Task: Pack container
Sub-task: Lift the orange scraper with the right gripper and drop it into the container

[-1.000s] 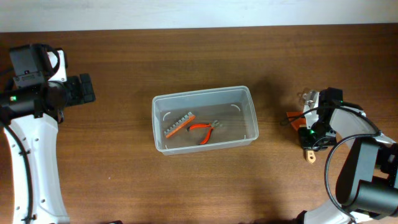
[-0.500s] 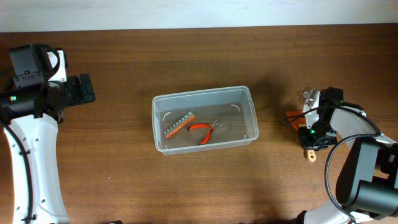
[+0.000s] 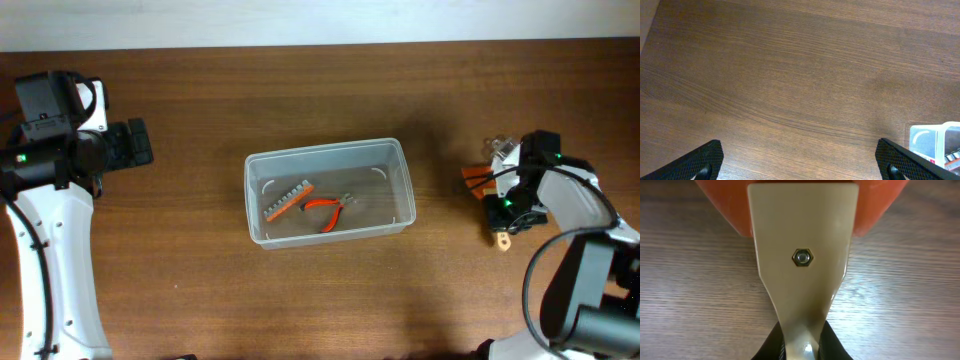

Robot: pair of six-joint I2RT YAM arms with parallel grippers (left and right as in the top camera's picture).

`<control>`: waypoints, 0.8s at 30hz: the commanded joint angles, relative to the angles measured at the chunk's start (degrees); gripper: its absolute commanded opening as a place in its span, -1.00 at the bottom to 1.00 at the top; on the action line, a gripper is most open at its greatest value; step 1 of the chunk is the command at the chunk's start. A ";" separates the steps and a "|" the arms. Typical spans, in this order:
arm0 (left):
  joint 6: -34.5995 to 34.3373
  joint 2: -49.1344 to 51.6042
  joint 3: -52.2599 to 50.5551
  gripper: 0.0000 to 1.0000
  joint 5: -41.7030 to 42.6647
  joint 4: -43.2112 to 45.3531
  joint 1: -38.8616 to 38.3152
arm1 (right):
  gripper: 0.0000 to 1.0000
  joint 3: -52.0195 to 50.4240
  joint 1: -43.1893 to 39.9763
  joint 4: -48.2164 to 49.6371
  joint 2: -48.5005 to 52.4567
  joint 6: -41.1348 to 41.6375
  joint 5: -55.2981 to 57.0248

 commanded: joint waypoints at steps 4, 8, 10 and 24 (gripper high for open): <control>1.14 -1.22 0.00 0.99 -0.44 0.13 0.09 | -0.92 5.53 5.27 -1.88 -7.28 -0.48 -0.98; 1.14 -1.22 0.00 0.99 -0.48 -0.09 0.09 | -0.92 12.09 10.23 -7.13 -8.66 0.55 -1.27; 1.14 -1.22 0.00 0.99 -0.46 -0.31 0.09 | -0.93 18.84 13.55 -11.45 -8.68 0.55 -3.10; 1.14 -1.22 -0.11 0.99 -0.44 -0.55 0.09 | -0.92 39.21 39.10 -21.33 -6.58 -19.98 -5.46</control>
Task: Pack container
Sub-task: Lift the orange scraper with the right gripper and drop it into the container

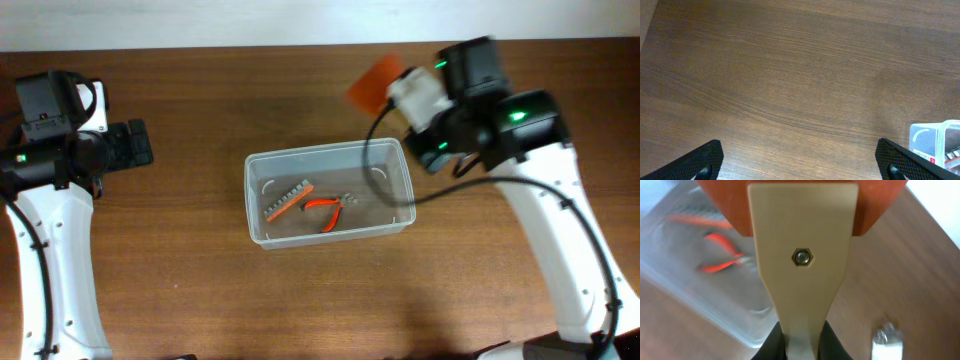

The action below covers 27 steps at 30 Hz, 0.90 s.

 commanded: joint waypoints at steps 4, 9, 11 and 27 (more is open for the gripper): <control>1.11 -1.22 -0.09 0.98 -0.44 -0.35 0.09 | -0.92 0.35 8.04 -2.47 4.66 -13.68 -0.92; 1.11 -1.22 -0.09 0.99 -0.44 -0.35 0.09 | -0.92 0.31 9.75 -3.34 11.37 -15.80 -1.51; 1.11 -1.22 -0.09 0.99 -0.44 -0.37 0.09 | -0.92 0.28 9.75 -3.21 14.60 -16.70 -2.95; 1.11 -1.22 -0.11 0.98 -0.46 -0.35 0.09 | -0.55 0.31 9.70 -1.55 34.34 -16.65 -5.75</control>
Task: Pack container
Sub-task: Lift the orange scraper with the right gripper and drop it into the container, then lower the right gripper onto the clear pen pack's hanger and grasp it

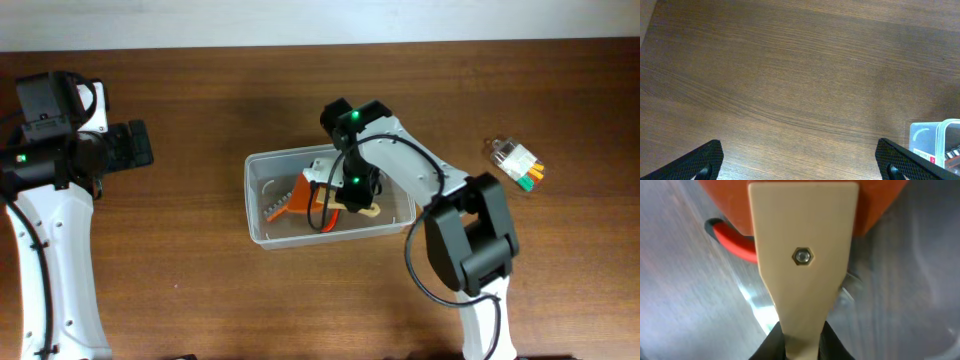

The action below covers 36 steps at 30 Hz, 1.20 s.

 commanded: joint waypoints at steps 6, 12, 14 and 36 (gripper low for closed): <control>1.11 -1.22 -0.09 0.99 -0.44 -0.07 0.09 | -0.12 1.42 0.33 -2.01 -1.57 0.26 -2.21; 1.11 -1.22 -0.11 0.98 -0.46 -0.07 0.09 | 0.58 10.36 -0.57 -7.02 -10.01 5.90 0.85; 1.11 -1.22 -0.09 0.99 -0.44 -0.04 0.09 | 0.97 14.99 -2.89 -8.96 -14.25 10.43 4.13; 1.11 -1.22 -0.11 0.99 -0.44 -0.55 0.09 | 0.97 19.78 -50.03 -11.37 -20.46 22.32 7.10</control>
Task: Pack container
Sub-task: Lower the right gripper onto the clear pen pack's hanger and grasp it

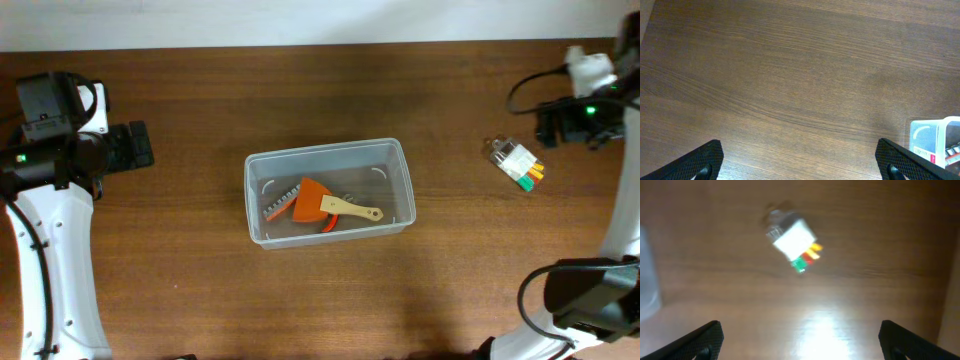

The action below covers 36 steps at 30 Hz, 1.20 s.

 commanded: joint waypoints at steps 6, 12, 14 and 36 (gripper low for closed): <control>0.92 -1.22 -0.09 0.99 -0.39 -0.28 0.09 | 0.97 0.22 -3.37 5.07 0.04 -15.06 -6.43; 0.94 -1.22 -0.09 0.99 -0.42 -0.48 0.09 | 0.97 0.13 -3.34 6.25 4.39 -28.81 -11.89; 0.98 -1.22 -0.11 0.99 -0.44 -0.52 0.09 | 0.97 0.13 -3.30 6.14 6.62 -29.94 -11.54; 0.94 -1.22 -0.09 0.99 -0.48 -1.31 0.09 | 0.99 -0.04 -3.45 7.69 28.15 -43.98 -5.90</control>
